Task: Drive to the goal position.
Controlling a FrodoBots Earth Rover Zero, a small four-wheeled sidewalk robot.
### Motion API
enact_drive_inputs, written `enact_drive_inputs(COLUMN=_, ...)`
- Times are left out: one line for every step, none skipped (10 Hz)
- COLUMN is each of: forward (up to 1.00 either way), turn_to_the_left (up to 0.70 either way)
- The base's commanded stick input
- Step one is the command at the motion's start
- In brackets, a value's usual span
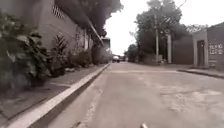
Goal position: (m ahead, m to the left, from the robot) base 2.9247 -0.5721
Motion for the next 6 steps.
enact_drive_inputs(forward=1.00, turn_to_the_left=0.00)
enact_drive_inputs(forward=1.00, turn_to_the_left=0.00)
enact_drive_inputs(forward=1.00, turn_to_the_left=0.00)
enact_drive_inputs(forward=1.00, turn_to_the_left=0.00)
enact_drive_inputs(forward=1.00, turn_to_the_left=0.00)
enact_drive_inputs(forward=1.00, turn_to_the_left=0.00)
